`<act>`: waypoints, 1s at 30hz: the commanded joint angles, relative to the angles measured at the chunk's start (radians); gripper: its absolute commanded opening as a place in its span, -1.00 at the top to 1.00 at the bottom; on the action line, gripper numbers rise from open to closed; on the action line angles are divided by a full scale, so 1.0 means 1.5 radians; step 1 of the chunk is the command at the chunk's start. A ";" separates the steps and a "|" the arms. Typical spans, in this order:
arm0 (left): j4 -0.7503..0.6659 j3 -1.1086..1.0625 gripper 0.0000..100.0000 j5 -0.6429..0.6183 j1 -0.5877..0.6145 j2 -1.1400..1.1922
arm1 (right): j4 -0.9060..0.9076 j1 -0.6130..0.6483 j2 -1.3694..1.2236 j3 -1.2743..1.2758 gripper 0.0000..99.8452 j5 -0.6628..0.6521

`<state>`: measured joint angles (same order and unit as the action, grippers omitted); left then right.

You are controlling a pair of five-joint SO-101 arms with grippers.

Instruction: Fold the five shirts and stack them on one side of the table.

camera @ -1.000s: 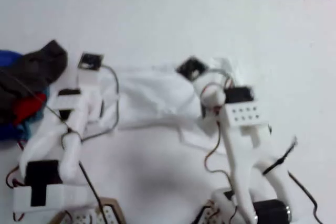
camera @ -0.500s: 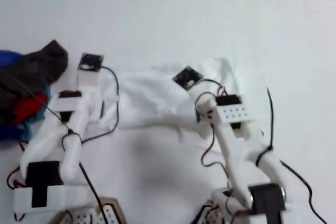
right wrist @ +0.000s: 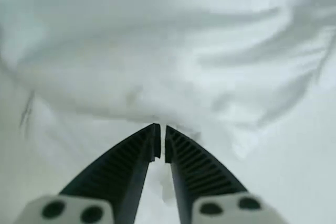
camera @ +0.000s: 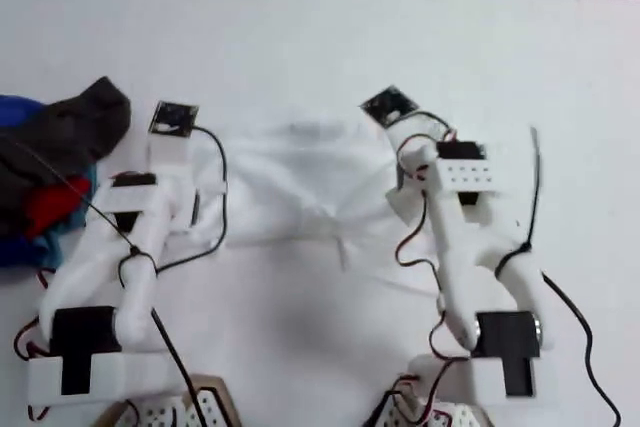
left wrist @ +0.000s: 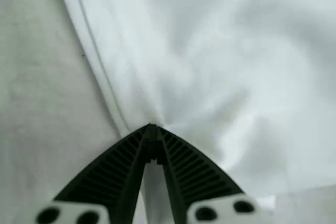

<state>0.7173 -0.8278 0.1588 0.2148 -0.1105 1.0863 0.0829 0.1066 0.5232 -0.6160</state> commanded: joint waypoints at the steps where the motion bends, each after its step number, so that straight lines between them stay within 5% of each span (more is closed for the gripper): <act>1: -0.011 0.002 0.95 -0.006 0.001 -0.023 | 0.065 -0.007 0.076 -0.031 0.96 -0.004; 8: -0.011 0.002 0.95 -0.006 0.001 -0.023 | 0.191 0.095 0.119 0.023 0.95 -0.048; 17: -0.011 0.002 0.95 -0.006 0.001 -0.023 | 0.005 0.111 0.109 0.130 0.59 -0.064; 30: -0.011 0.002 0.95 -0.006 0.001 -0.023 | -0.104 0.083 -0.063 0.128 0.63 -0.064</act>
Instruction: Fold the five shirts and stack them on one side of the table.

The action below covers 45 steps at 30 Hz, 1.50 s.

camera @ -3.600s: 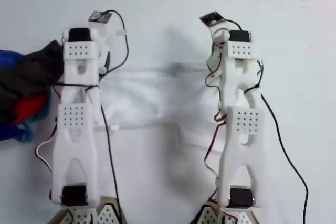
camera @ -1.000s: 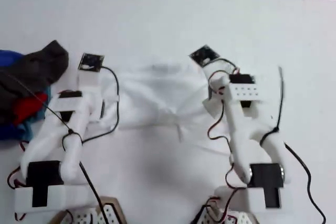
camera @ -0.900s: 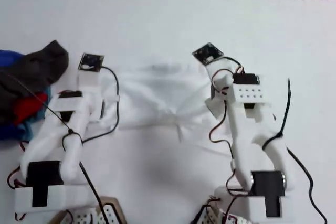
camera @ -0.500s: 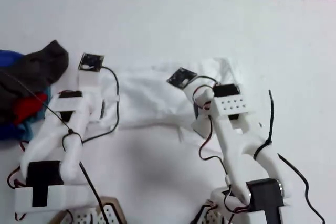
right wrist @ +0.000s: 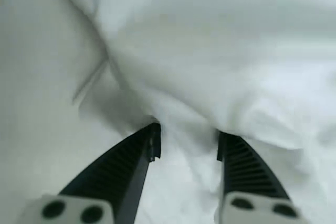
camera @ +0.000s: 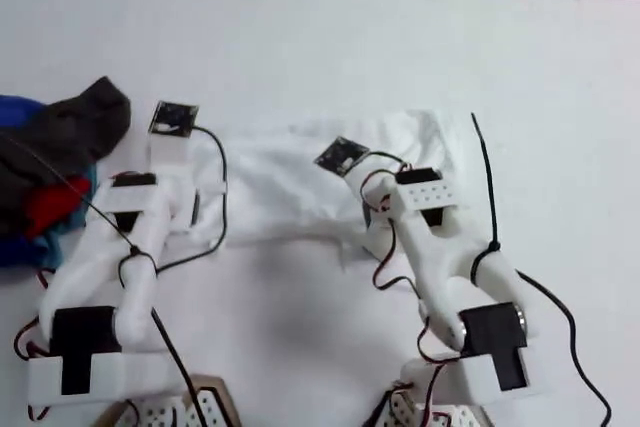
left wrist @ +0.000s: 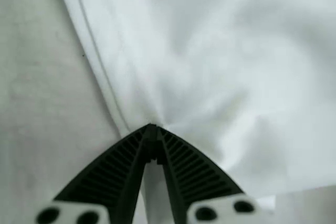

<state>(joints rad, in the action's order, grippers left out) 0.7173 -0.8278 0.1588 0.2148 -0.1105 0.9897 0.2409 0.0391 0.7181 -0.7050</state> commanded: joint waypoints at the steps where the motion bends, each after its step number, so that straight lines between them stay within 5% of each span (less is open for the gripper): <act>1: -0.011 0.002 0.95 -0.006 0.001 -0.023 | -0.052 -0.035 -0.022 -0.004 0.64 -0.005; 7: -0.011 0.002 0.95 -0.006 0.001 -0.023 | -0.025 -0.125 -0.023 -0.063 0.98 -0.005; 18: -0.011 0.002 0.95 -0.006 0.000 -0.023 | 0.093 -0.155 0.066 -0.128 0.96 -0.006; 30: -0.011 0.002 0.95 -0.006 0.000 -0.023 | 0.277 -0.062 0.251 -0.126 0.96 -0.011; 37: -0.011 0.003 0.95 -0.006 0.000 -0.023 | 0.286 -0.059 0.232 -0.124 0.96 -0.011; 45: -0.011 0.003 0.95 -0.006 0.000 -0.023 | 0.288 -0.059 0.177 -0.131 0.55 -0.011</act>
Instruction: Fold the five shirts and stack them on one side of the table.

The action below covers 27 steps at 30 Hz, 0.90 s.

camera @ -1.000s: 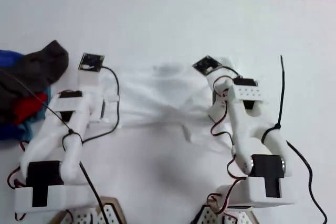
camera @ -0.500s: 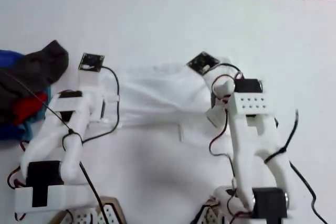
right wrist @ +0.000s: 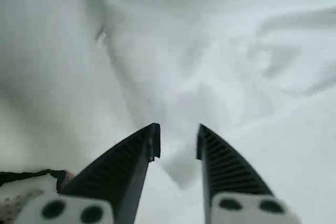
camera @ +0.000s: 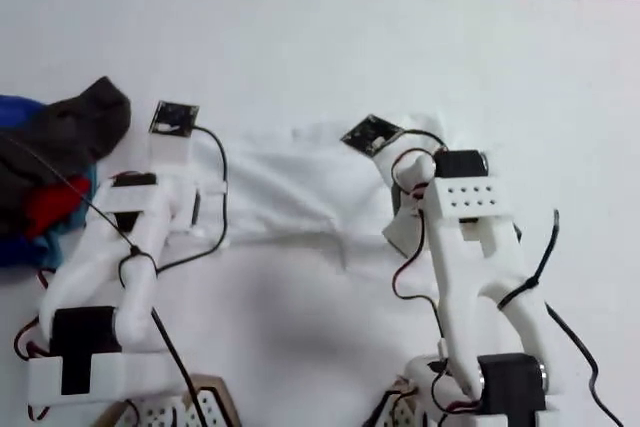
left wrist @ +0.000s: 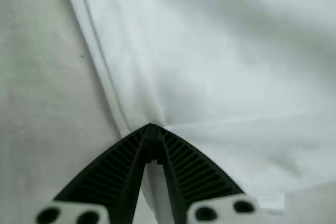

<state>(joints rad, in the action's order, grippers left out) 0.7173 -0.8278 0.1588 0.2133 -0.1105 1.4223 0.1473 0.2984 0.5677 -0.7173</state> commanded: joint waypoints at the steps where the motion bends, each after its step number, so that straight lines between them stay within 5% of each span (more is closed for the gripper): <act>1: -0.011 0.003 0.95 -0.006 0.001 -0.023 | -0.004 0.004 0.013 -0.038 0.50 -0.002; 11: -0.011 0.003 0.95 -0.006 0.001 -0.023 | 0.023 0.087 0.038 0.004 0.62 -0.003; 21: -0.011 0.003 0.95 -0.006 0.001 -0.023 | -0.267 0.130 0.036 0.165 0.63 0.083; 27: -0.011 0.003 0.95 -0.006 0.001 -0.023 | -0.324 0.131 -0.016 0.176 0.63 0.113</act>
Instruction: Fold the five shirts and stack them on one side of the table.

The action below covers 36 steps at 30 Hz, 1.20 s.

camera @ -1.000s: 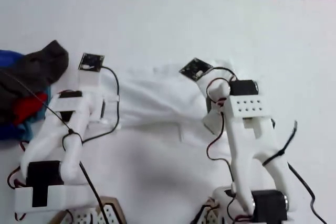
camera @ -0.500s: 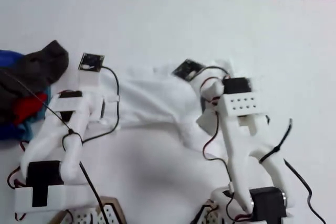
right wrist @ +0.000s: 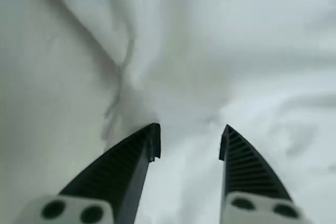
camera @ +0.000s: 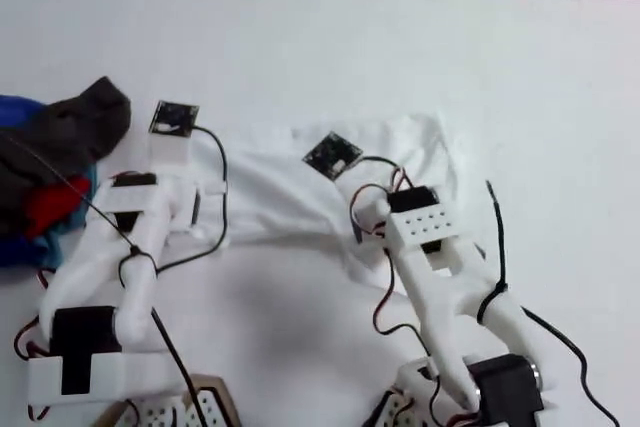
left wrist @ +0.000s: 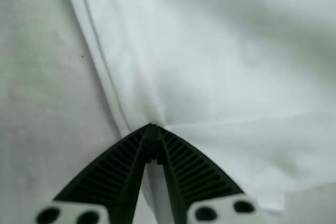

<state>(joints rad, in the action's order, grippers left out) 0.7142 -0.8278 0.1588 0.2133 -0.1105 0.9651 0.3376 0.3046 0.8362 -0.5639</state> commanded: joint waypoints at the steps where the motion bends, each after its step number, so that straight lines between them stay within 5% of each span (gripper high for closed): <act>1: -0.009 0.003 0.95 -0.006 0.001 -0.023 | -0.020 0.005 -0.041 -0.004 0.63 0.008; 10: -0.009 0.003 0.95 -0.006 0.001 -0.023 | -0.011 0.001 -0.193 -0.096 0.63 0.011; 20: -0.009 0.003 0.95 -0.006 0.001 -0.023 | 0.165 0.002 -0.053 -0.164 0.62 0.007; 27: -0.009 0.003 0.95 -0.006 0.001 -0.023 | 0.300 0.009 0.015 -0.135 0.62 -0.129; 36: -0.017 0.003 0.95 -0.006 0.001 -0.023 | 0.188 0.006 0.014 -0.008 0.31 -0.160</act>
<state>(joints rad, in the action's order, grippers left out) 0.7066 -0.8278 0.1588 0.2133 -0.1105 1.3027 0.3468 0.2831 0.8009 -0.7925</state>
